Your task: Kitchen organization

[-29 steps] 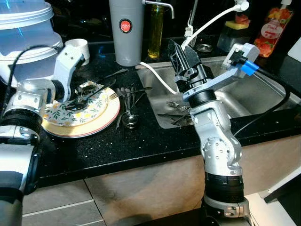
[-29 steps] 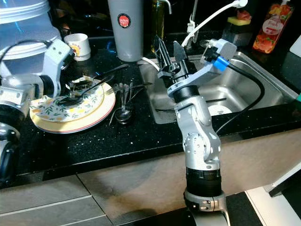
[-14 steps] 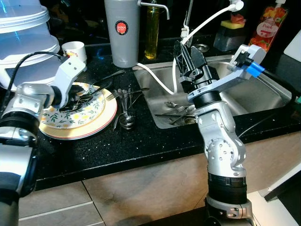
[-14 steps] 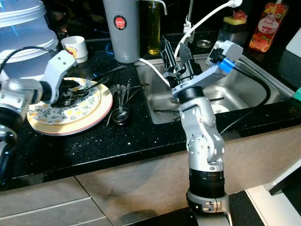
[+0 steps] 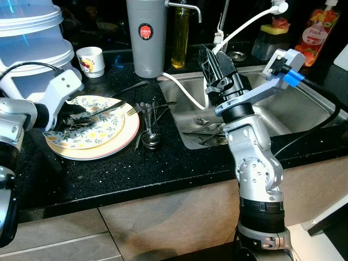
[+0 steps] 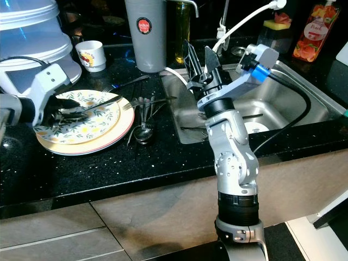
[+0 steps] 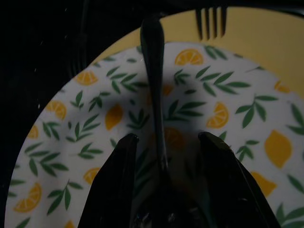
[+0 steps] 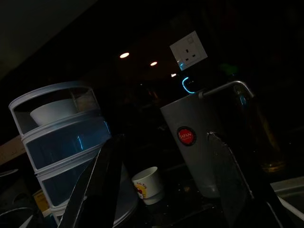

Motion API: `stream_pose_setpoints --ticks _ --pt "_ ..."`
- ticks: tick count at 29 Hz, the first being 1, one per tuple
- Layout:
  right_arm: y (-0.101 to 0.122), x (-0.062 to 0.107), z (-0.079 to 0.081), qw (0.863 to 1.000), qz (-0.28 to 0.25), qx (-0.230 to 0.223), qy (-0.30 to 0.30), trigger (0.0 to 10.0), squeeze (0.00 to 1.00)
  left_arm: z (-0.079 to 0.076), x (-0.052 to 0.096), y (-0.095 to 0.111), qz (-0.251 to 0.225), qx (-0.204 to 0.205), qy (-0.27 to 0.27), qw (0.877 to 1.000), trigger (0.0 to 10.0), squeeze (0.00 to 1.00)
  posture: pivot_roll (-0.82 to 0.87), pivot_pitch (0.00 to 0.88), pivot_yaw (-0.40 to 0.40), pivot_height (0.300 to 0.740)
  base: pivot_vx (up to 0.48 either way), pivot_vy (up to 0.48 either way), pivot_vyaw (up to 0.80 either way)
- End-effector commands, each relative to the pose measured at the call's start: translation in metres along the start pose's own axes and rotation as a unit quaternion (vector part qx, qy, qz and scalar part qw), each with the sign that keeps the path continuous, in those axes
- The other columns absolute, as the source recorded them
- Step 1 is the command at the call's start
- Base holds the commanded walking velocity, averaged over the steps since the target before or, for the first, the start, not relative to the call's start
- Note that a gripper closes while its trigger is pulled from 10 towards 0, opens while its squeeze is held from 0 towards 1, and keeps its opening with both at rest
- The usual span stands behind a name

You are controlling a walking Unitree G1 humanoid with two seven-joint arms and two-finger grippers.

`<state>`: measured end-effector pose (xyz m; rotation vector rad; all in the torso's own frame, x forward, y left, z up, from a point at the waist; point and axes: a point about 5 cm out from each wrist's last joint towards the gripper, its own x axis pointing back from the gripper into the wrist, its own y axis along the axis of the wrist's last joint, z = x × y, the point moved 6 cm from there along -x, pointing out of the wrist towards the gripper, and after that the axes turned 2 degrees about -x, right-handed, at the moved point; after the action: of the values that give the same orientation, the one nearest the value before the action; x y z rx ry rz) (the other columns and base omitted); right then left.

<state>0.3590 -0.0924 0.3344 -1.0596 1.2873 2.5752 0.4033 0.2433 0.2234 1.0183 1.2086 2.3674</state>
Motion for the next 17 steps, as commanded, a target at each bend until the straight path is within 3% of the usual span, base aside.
stream_pose_setpoints --ticks 1,4,8,10,12,17 --pt "0.0 -0.002 0.001 1.0 0.002 -0.001 0.001 10.0 0.0 0.001 0.006 0.0 0.005 -0.009 -0.002 1.0 10.0 0.0 0.12 0.026 0.017 0.74 0.0 0.0 0.0" --pt "0.001 0.001 -0.003 1.0 0.002 0.003 -0.003 10.0 0.0 0.0 0.012 0.0 0.01 -0.023 -0.002 1.0 10.0 0.0 0.12 0.026 0.017 0.74 0.0 0.0 0.0" --pt "0.002 0.001 -0.003 1.0 -0.001 0.003 -0.006 10.0 0.0 0.018 0.032 0.014 0.01 -0.07 0.035 0.997 10.0 0.0 0.12 0.032 0.026 0.74 0.0 0.0 0.0" --pt "0.002 0.001 -0.003 1.0 -0.001 0.002 -0.006 10.0 0.0 0.019 0.037 0.015 0.011 -0.08 0.036 0.996 10.0 0.0 0.12 0.032 0.026 0.74 0.0 0.0 0.0" --pt "0.002 0.001 -0.003 1.0 -0.002 0.001 -0.007 10.0 0.0 0.019 0.049 0.012 0.018 -0.09 0.033 0.995 10.0 1.0 0.13 0.037 0.026 0.74 0.0 0.0 0.0" --pt "0.001 0.002 -0.005 1.0 -0.001 0.0 -0.009 10.0 0.0 0.02 0.052 0.009 0.022 -0.082 0.038 0.996 10.0 1.0 0.13 0.037 0.026 0.74 0.0 0.0 0.0"
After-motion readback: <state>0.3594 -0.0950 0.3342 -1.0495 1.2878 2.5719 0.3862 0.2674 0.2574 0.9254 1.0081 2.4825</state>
